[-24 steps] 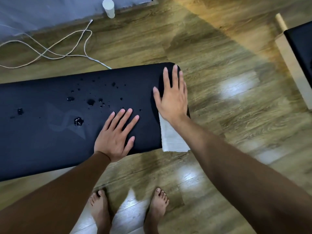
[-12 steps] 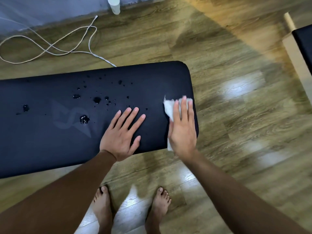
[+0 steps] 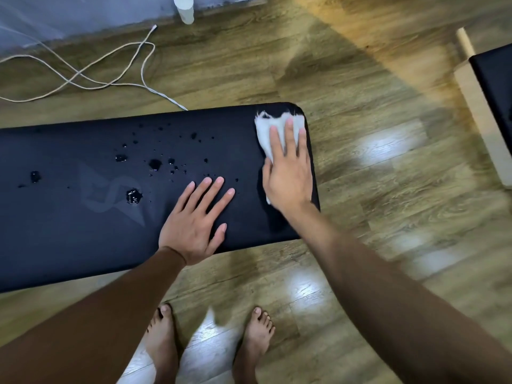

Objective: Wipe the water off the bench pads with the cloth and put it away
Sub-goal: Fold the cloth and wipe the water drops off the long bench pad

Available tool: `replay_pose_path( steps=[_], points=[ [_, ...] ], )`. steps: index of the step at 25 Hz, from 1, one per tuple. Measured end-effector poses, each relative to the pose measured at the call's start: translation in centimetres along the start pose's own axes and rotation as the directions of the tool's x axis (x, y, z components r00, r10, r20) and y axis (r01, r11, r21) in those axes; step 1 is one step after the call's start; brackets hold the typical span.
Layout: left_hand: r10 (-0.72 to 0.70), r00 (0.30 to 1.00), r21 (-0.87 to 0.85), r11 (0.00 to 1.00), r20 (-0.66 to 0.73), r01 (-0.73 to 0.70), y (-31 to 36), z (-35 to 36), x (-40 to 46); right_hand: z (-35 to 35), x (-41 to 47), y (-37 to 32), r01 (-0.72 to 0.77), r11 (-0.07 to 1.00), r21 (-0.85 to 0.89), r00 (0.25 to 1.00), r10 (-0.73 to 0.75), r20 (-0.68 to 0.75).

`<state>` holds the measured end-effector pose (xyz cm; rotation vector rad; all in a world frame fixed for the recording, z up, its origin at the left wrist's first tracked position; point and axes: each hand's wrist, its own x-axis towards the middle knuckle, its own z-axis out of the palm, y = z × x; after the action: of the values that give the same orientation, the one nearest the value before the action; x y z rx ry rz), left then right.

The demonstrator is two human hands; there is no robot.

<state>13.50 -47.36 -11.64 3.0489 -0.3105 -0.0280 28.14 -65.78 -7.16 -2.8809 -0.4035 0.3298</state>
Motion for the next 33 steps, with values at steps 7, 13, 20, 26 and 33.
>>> replay_pose_path(
  steps=[7, 13, 20, 26, 33],
  points=[
    [0.002, 1.0, -0.011, 1.0, -0.018, -0.002, 0.1, 0.2, 0.0, 2.5, -10.5, 1.5, 0.07, 0.997, 0.031, 0.997, -0.07, 0.016],
    [0.013, 1.0, 0.001, 1.0, -0.028, -0.013, -0.1, 0.4, 0.0, 0.8, 2.9, -1.2, 0.145, 0.989, -0.035, 0.989, -0.145, 0.007],
    [0.009, 1.0, -0.022, 1.0, 0.003, -0.009, 0.0, -0.4, 0.0, 0.8, 0.7, -1.9, 0.141, 0.989, -0.053, 0.99, -0.141, 0.01],
    [-0.193, 0.981, -0.072, 0.979, -0.016, 0.192, -1.1, -1.7, -1.7, 2.9, -9.3, -2.4, 0.078, 0.996, -0.037, 0.997, -0.079, -0.015],
    [-0.176, 0.984, -0.024, 0.984, 0.025, 0.177, -4.8, -1.9, -2.2, 2.7, -5.9, -5.4, 0.105, 0.993, -0.044, 0.994, -0.105, 0.016]
  ],
)
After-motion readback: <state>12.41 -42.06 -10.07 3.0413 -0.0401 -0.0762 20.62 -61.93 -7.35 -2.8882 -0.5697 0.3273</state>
